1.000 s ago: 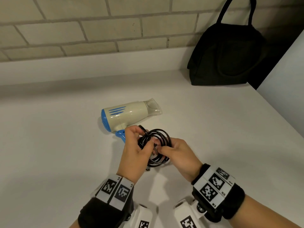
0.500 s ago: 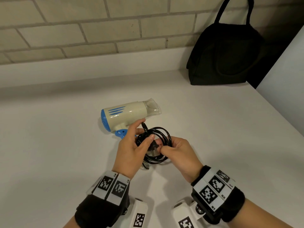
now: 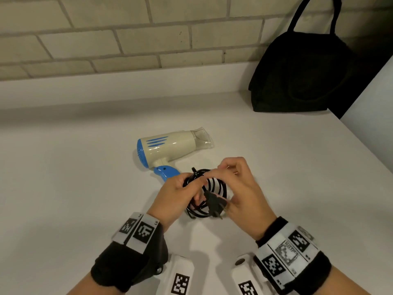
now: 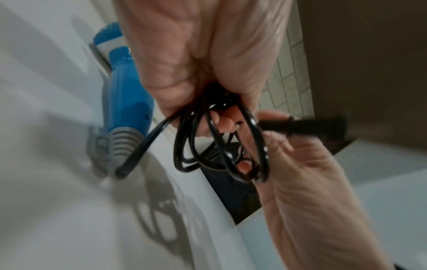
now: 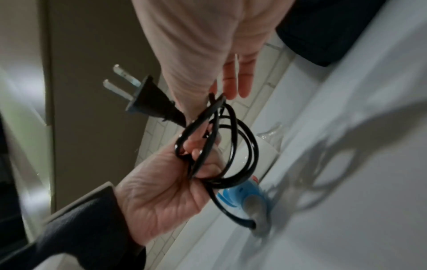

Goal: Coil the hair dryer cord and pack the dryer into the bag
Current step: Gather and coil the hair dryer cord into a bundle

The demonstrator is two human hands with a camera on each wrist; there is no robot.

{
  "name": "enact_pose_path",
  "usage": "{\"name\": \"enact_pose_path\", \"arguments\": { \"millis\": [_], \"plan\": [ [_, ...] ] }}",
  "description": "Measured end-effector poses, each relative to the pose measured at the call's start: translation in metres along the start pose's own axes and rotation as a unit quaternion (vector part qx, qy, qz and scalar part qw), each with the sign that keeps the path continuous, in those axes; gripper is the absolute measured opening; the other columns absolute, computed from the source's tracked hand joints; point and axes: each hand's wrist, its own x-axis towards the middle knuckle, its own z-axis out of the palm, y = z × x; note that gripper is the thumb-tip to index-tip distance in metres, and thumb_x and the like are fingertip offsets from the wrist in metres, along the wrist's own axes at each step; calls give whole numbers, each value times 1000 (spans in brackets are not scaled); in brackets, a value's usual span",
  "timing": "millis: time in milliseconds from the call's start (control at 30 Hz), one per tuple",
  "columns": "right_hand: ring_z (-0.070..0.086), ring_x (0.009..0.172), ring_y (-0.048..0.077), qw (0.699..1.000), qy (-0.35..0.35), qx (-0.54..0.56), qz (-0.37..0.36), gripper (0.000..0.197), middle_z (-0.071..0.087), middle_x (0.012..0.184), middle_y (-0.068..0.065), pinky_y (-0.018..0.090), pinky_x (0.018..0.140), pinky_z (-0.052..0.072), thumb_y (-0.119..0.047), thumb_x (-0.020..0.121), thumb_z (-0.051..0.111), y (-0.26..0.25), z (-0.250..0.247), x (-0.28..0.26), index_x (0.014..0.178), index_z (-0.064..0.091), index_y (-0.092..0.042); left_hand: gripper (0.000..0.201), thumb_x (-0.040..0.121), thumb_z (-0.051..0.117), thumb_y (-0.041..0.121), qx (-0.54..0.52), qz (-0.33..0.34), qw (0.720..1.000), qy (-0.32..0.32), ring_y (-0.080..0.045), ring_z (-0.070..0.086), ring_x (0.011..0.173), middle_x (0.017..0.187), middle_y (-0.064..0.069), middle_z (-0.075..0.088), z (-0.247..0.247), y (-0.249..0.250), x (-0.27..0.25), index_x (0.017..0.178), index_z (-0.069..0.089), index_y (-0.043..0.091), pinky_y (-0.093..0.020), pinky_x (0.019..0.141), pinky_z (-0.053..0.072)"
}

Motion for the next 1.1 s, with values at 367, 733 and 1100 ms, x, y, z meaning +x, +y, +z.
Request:
{"name": "enact_pose_path", "arguments": {
  "millis": [367, 733, 1100],
  "plan": [
    [38, 89, 13, 976, 8, -203, -82, 18, 39, 98, -10, 23, 76, 25, -34, 78, 51, -17, -6, 6, 80, 62, -20, 11, 89, 50, 19, -26, 85, 995, 44, 5, 52, 56, 78, 4, 54, 17, 2, -3, 84, 44, 27, -9, 51, 42],
    [45, 84, 8, 983, 1, -108, -147, 8, 43, 91, -12, 17, 85, 26, -28, 74, 58, -28, -4, 7, 76, 53, -22, 36, 91, 43, 12, 73, 134, 977, 146, 1, 40, 45, 53, 5, 36, 14, 0, 2, 58, 32, 22, -13, 46, 31],
    [63, 51, 12, 831, -54, 409, 373, 13, 66, 66, 7, 20, 50, 53, -14, 81, 61, -18, -20, 49, 75, 58, -4, 27, 81, 61, 13, 52, 191, 980, 14, 8, 56, 74, 79, 12, 55, 16, 0, -13, 81, 42, 32, -7, 68, 44]
  ]
}}
